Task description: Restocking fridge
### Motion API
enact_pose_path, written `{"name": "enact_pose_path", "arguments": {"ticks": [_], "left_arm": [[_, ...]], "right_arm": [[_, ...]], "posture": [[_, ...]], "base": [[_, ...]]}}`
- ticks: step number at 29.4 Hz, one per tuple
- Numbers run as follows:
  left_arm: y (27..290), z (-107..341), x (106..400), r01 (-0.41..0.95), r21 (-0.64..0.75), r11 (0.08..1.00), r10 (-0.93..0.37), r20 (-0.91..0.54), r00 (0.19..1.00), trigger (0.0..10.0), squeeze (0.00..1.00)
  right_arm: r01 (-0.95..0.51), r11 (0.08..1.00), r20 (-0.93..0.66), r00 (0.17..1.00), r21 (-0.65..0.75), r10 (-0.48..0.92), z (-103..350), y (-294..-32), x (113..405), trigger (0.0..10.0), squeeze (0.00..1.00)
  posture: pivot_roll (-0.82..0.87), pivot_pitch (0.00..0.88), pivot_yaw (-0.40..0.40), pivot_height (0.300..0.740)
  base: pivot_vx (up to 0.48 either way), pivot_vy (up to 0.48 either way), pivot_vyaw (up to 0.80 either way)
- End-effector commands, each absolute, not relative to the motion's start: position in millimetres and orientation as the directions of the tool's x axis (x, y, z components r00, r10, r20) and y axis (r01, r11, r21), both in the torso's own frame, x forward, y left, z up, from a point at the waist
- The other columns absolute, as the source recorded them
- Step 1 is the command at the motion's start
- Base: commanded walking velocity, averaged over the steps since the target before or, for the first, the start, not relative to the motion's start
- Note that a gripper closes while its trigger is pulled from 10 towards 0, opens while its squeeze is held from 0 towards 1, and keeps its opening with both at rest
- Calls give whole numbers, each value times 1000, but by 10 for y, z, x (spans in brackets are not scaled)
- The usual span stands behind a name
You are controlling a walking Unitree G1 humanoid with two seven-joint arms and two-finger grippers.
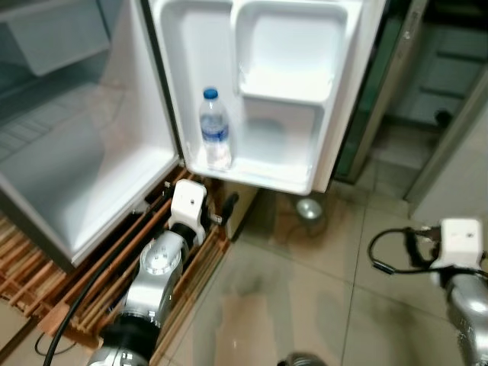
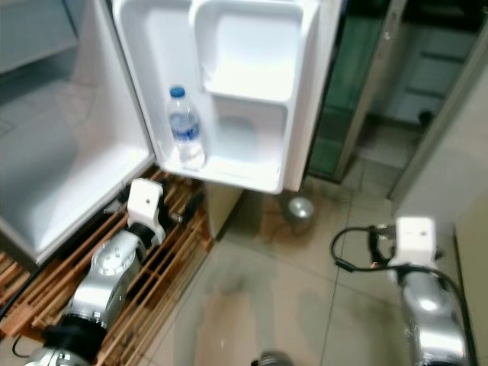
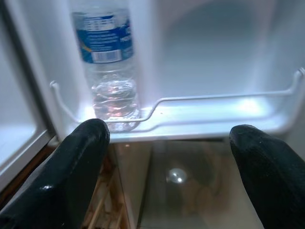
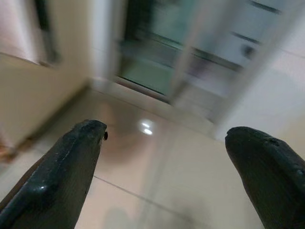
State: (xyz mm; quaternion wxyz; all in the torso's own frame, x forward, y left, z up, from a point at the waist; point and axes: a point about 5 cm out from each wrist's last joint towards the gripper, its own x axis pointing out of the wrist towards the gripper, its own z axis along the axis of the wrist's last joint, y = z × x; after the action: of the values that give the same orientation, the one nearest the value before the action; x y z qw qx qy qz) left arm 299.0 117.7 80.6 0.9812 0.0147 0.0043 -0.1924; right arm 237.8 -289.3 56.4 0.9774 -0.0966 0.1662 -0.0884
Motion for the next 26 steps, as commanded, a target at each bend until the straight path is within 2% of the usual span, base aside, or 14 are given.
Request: {"name": "enact_pose_path", "arguments": {"ticks": [1, 7, 12, 16, 22, 26], "left_arm": [[1217, 814, 2998, 344, 9, 939, -344, 1, 939, 10000, 0], [1261, 876, 2979, 304, -31, 952, -303, 40, 952, 10000, 0], [1445, 696, 2875, 193, -42, 980, -194, -23, 981, 10000, 0], [1461, 683, 2865, 157, -45, 987, -158, -29, 987, 10000, 0], [1433, 720, 2979, 161, 3, 987, -161, -38, 986, 10000, 0], [1335, 816, 3006, 209, 27, 977, -210, 8, 978, 10000, 0]], "right_arm": [[99, 973, -272, 950, -210, -155, 661, -2768, 2461, 10000, 0], [1, 987, -288, 956, -162, -49, 568, -2416, 2447, 10000, 0], [-62, 990, -348, 938, -124, 15, 377, -2193, 2274, 10000, 0], [-67, 992, -362, 932, -107, 24, 341, -2168, 2251, 10000, 0], [-31, 995, -348, 938, -94, -3, 405, -2230, 2342, 10000, 0], [-22, 994, -381, 924, -105, -20, 327, -2341, 2267, 10000, 0]], "posture": [[-229, 0, 12, 736], [-201, 0, 19, 736], [-153, 0, -2, 736], [-150, 0, -32, 736], [-178, 0, -18, 736], [-162, 0, -7, 736]], "base": [[0, -442, 706], [0, -448, 698], [0, -454, 694], [0, -413, 684], [0, 0, 0], [0, -109, 188]]}}
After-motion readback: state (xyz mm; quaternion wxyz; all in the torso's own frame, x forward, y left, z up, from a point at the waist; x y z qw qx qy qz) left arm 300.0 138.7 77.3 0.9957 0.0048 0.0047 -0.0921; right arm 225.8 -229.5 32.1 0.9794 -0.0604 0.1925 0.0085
